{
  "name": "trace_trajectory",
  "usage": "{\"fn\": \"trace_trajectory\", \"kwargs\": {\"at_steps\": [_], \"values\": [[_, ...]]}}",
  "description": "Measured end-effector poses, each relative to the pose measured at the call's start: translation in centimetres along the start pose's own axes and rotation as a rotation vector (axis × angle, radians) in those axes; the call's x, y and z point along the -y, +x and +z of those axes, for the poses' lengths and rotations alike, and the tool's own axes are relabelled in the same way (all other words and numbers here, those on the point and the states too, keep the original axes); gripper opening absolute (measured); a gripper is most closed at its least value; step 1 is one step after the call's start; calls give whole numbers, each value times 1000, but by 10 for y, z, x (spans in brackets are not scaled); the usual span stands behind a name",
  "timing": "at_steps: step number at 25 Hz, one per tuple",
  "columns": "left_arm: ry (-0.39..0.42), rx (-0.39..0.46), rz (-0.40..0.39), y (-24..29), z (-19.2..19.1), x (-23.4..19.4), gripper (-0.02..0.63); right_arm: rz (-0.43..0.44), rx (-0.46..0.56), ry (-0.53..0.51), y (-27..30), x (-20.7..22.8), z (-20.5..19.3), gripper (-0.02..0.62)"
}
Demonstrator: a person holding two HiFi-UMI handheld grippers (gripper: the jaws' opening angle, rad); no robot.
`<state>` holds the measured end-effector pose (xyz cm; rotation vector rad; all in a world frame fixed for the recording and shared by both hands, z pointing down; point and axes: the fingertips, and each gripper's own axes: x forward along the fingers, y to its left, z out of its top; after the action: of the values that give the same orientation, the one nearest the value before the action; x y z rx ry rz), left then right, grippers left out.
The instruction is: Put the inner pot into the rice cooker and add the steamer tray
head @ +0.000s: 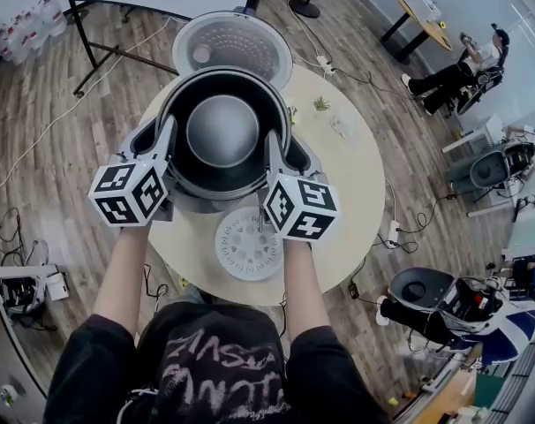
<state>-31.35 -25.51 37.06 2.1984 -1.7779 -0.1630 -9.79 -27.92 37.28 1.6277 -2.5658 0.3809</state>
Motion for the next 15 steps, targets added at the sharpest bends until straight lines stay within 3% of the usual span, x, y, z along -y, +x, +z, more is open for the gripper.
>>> {"fn": "trace_trajectory", "kwargs": {"at_steps": [15], "values": [[-47, -150, 86, 20, -50, -45, 66, 30, -155, 45, 48, -1, -56, 89]]}}
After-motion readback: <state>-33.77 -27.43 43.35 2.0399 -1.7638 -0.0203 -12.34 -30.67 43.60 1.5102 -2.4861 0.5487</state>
